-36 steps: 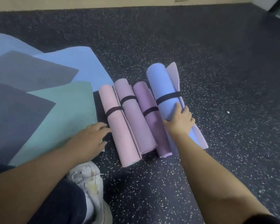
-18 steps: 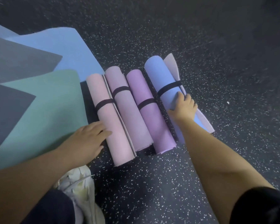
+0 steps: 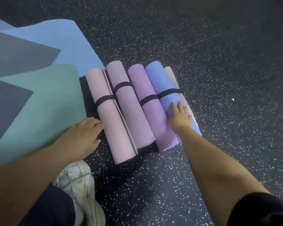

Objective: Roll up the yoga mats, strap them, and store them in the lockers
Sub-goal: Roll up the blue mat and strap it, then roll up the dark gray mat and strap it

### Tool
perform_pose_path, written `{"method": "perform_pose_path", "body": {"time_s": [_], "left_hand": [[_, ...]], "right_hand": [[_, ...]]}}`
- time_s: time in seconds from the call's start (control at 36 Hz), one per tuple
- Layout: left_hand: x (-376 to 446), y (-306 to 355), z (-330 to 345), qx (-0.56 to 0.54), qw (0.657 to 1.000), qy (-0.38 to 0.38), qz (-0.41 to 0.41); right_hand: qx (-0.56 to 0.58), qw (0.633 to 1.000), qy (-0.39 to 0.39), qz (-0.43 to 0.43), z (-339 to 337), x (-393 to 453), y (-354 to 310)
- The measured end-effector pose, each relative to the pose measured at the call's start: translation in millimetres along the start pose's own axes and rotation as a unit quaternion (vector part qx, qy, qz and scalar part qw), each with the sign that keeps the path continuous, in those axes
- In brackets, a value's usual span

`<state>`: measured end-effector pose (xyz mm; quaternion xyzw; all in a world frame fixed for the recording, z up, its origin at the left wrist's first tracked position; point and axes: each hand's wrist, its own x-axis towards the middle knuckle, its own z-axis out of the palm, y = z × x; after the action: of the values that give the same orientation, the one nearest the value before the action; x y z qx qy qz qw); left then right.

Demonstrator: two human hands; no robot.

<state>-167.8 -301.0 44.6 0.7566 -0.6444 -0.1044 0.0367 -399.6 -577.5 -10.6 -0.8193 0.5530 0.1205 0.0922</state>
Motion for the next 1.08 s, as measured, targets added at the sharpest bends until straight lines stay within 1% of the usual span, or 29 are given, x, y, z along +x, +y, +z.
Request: {"method": "perform_pose_path", "body": {"time_s": [0.17,0.28,0.39,0.53,0.61,0.75,0.83,0.94,1.08], "left_hand": [[-3,11,-14,-0.024,0.998,-0.048,-0.014],[0,20,-29,-0.029,0.995,-0.088,-0.036],[-5,26,-45,-0.034,0.993,-0.102,-0.054],[-18,26,-68,-0.017,0.985,-0.149,-0.082],[-28,22,-86,-0.023,0.985,-0.137,-0.103],[-48,13,-122,-0.028,0.988,-0.079,-0.131],[-67,8,-142,-0.002,0.987,-0.075,-0.140],[-100,-5,-174,0.028,0.984,-0.071,-0.161],[-155,-27,-225,0.044,0.981,0.015,-0.187]], "right_hand": [[0.033,0.999,-0.006,-0.012,-1,-13,-6],[0.064,0.997,-0.034,-0.021,-8,-27,-10],[0.099,0.993,-0.054,-0.026,-20,-48,-23],[0.127,0.989,-0.024,-0.065,-42,-77,-48],[0.147,0.984,-0.010,-0.099,-56,-95,-67],[0.169,0.974,0.032,-0.148,-82,-131,-110],[0.177,0.965,0.048,-0.186,-100,-156,-145],[0.196,0.945,0.075,-0.251,-132,-196,-198],[0.214,0.912,0.116,-0.330,-171,-245,-256]]}}
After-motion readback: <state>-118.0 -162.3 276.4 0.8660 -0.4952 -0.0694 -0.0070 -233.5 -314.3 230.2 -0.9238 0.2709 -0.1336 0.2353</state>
